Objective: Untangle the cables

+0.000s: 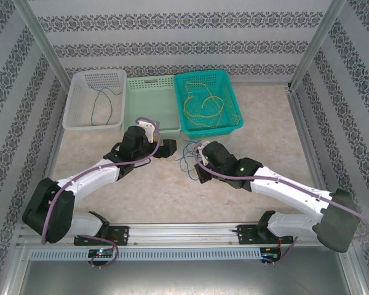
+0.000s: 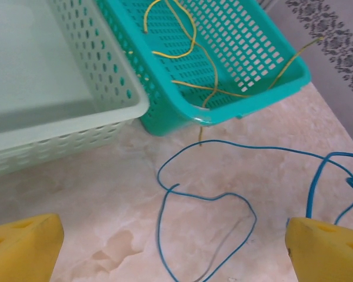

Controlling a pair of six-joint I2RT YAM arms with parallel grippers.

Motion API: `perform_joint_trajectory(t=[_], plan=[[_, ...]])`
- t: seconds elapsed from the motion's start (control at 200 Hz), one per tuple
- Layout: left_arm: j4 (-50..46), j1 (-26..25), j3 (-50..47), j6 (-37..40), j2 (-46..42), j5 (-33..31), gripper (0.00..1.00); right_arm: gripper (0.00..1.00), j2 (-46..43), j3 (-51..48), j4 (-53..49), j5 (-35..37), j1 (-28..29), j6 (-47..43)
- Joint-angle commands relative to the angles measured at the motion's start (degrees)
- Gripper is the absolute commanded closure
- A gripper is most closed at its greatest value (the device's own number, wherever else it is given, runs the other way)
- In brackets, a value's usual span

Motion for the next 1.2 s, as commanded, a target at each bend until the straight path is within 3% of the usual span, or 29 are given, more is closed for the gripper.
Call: perform_joint_trajectory(t=[0.0, 0.12, 0.39, 0.634, 0.744, 0.839, 0.929, 1.054, 1.194], plan=[[5.5, -0.8, 0.1, -0.8, 0.0, 3.4, 0.02, 1.00, -3.6, -1.1, 4.1, -1.1, -0.9, 0.2], [10.5, -0.8, -0.3, -3.5, -0.2, 4.1, 0.00, 1.00, -5.7, -2.2, 7.8, -3.3, -1.4, -0.1], [14.4, -1.2, 4.7, -5.1, 7.0, 20.6, 0.14, 1.00, -3.2, -1.3, 7.3, -4.3, -0.9, -1.3], [15.2, -2.6, 6.9, -4.5, 9.9, 24.0, 0.21, 1.00, -3.1, -1.1, 7.0, -2.7, -0.8, -2.1], [14.7, -3.1, 7.6, -3.9, 10.8, 24.8, 0.40, 1.00, -3.3, -1.3, 7.2, -1.8, -0.9, -1.9], [15.2, -3.2, 7.5, -4.0, 11.3, 24.8, 0.66, 1.00, -4.3, -2.0, 8.3, -1.0, -1.2, -0.8], [16.5, -3.2, 6.5, -4.6, 10.8, 23.1, 0.84, 1.00, -6.0, -3.5, 9.3, 1.6, -2.2, 1.5], [19.3, -3.2, 4.2, -5.8, 9.3, 18.6, 0.94, 1.00, -10.7, -8.9, 14.0, 3.6, -5.0, 7.9], [24.7, -3.2, 1.0, -8.2, 7.4, 13.9, 1.00, 1.00, -17.1, -18.9, 26.1, 3.0, -9.1, 18.3]])
